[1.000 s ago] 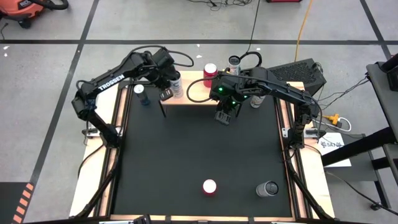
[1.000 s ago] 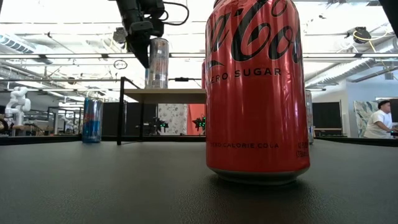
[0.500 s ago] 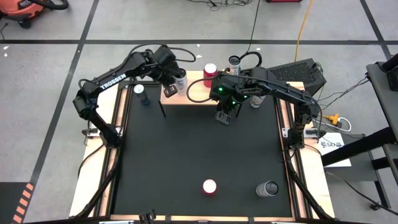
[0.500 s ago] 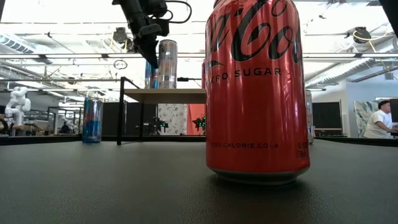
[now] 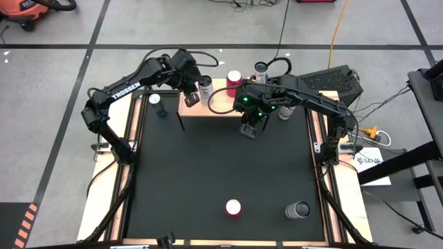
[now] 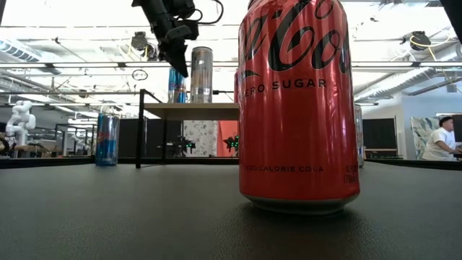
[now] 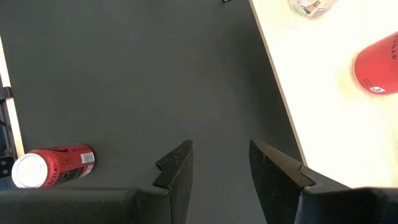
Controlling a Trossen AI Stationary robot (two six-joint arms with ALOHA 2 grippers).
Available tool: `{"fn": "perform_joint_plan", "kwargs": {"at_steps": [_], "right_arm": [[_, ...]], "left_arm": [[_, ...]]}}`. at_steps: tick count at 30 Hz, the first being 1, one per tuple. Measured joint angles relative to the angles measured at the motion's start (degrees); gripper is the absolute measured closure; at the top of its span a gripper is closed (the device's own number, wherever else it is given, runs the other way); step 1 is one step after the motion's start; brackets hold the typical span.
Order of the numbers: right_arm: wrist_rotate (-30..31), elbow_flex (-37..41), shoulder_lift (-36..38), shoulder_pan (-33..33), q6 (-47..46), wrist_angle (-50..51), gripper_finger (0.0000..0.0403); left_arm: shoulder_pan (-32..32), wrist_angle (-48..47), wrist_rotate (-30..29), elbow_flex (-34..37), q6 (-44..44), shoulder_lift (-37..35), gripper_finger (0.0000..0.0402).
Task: Place canned beverage on shelf
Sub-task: Put the bottom white orange soda can on the shelf
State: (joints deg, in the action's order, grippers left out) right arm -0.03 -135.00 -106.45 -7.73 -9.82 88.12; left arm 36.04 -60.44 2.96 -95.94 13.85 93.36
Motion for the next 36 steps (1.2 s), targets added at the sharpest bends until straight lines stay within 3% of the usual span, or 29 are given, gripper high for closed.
{"fn": "perform_joint_plan", "kwargs": {"at_steps": [8,22,27,36], "right_arm": [[0.0,0.0,0.0,0.0,0.0,0.0,0.0259],[0.0,0.0,0.0,0.0,-0.4,-0.2,0.0259],[0.0,0.0,0.0,0.0,-0.4,-0.2,0.0259],[0.0,0.0,0.0,0.0,0.0,-0.2,0.0259]], "left_arm": [[-1.5,-13.2,0.0,0.0,-1.5,0.0,0.0401],[-9.1,-7.9,0.0,0.0,0.5,0.0,0.0401],[-10.4,-4.6,3.0,0.0,4.7,0.2,0.0401],[-10.6,1.0,3.2,0.0,6.6,0.4,0.0401]]}}
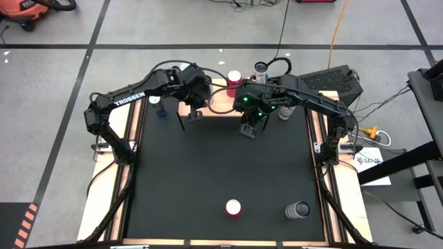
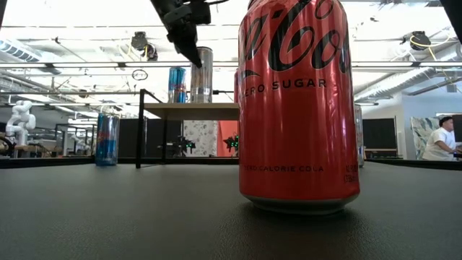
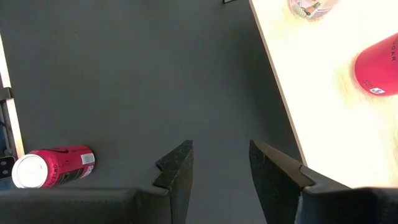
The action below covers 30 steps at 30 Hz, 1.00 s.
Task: Place canned beverage on shelf
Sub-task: Put the bottom white orange soda can on the shelf
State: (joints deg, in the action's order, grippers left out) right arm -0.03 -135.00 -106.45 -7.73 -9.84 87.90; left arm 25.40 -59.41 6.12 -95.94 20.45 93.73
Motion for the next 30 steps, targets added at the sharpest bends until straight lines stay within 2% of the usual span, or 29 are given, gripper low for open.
{"fn": "perform_joint_plan", "kwargs": {"at_steps": [9,21,30], "right_arm": [[0.0,0.0,0.0,0.0,0.0,0.0,0.0259],[0.0,0.0,0.0,0.0,0.1,0.0,0.0259],[0.0,0.0,0.0,0.0,0.2,0.0,0.0259]], "left_arm": [[0.4,3.0,-0.1,0.0,2.5,0.0,0.0401],[4.7,2.8,0.9,0.0,2.5,0.0,0.0401],[5.2,2.9,0.9,0.0,2.5,3.7,0.0401]]}}
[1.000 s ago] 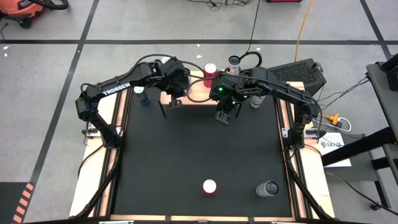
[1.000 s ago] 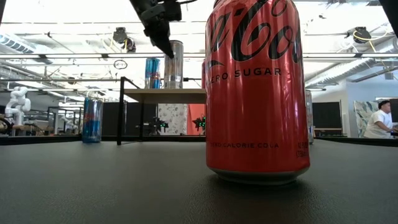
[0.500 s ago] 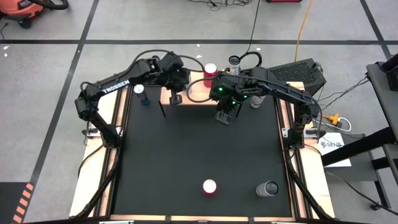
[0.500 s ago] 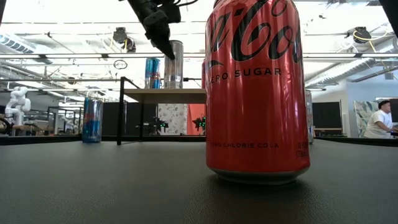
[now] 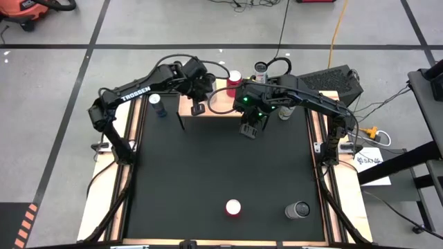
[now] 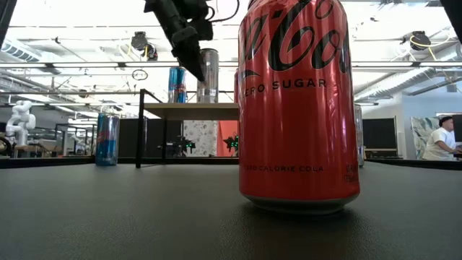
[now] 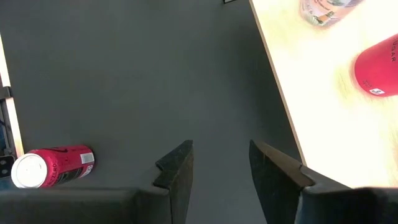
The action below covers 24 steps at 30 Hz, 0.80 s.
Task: Place canned beverage on shelf
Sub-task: Put the bottom white orange soda can on the shelf
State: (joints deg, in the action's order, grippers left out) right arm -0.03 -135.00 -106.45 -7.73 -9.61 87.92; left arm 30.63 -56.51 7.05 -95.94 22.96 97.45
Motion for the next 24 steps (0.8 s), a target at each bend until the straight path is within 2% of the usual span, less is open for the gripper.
{"fn": "perform_joint_plan", "kwargs": {"at_steps": [5,18,24], "right_arm": [[0.0,0.0,0.0,0.0,0.0,0.0,0.0259],[0.0,0.0,0.0,0.0,0.9,0.0,0.0259],[0.0,0.0,0.0,0.0,0.9,0.0,0.0259]], "left_arm": [[0.0,0.0,0.0,0.0,0.0,2.0,0.0401],[-0.5,2.0,0.5,0.0,0.4,1.4,0.0401],[-0.8,3.6,4.6,0.0,0.0,1.4,0.0401]]}}
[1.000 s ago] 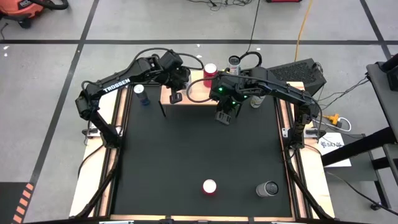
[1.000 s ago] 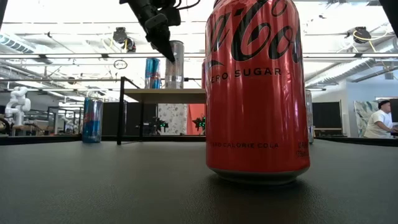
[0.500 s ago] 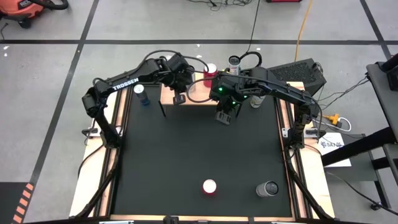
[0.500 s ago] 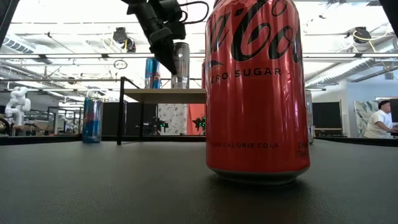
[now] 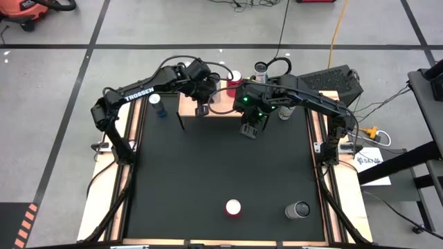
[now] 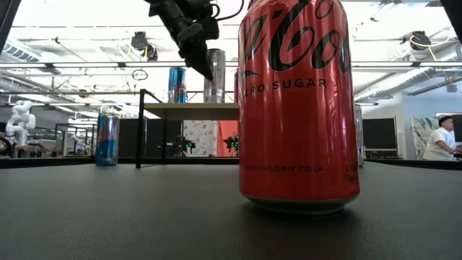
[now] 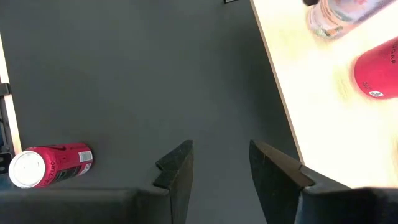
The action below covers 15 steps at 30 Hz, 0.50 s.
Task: Place canned beverage on shelf
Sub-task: Put the bottom white orange soda can on the shelf
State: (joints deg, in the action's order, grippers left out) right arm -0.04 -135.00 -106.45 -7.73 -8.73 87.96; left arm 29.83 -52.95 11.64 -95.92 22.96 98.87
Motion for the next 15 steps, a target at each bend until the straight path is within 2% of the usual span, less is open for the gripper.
{"fn": "perform_joint_plan", "kwargs": {"at_steps": [11,15], "right_arm": [[0.0,0.0,0.0,0.0,0.0,0.0,0.0259],[0.0,0.0,0.0,0.0,0.0,0.0,0.0259]], "left_arm": [[-3.0,-4.0,0.1,0.0,-3.1,0.0,0.0402],[-5.1,-4.5,-1.7,0.0,-2.9,0.0,0.0402]]}}
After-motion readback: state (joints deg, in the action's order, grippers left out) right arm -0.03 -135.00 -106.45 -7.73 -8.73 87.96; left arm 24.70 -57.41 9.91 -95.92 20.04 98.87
